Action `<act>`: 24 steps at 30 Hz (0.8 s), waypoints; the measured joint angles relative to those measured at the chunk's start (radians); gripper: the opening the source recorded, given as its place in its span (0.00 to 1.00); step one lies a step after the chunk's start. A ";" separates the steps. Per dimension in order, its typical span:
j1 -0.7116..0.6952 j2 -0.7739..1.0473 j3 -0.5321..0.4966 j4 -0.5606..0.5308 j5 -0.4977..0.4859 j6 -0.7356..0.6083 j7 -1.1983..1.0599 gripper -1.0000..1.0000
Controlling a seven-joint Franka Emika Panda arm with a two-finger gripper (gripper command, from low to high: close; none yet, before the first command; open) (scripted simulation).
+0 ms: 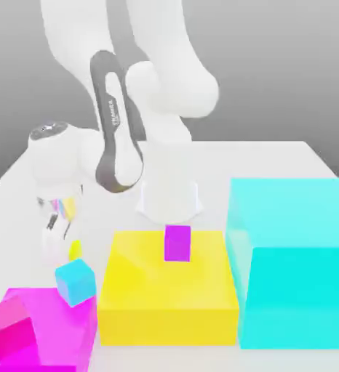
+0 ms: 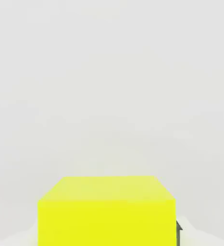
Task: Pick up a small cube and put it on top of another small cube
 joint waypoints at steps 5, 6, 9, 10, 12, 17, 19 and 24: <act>0.016 -0.174 -0.028 -0.031 -0.042 -0.143 0.029 0.00; 0.016 -0.210 -0.029 -0.038 -0.041 -0.172 0.027 0.00; 0.052 -0.272 -0.001 0.013 -0.028 -0.284 0.056 0.00; 0.067 -0.283 0.015 0.044 -0.022 -0.326 0.072 0.00; 0.101 -0.304 0.050 0.109 -0.011 -0.412 0.107 0.00; 0.189 -0.350 0.141 0.280 0.016 -0.628 0.200 0.00; 0.215 -0.350 0.172 0.330 0.020 -0.678 0.232 0.00; 0.221 -0.217 0.186 0.316 -0.008 -0.533 0.266 1.00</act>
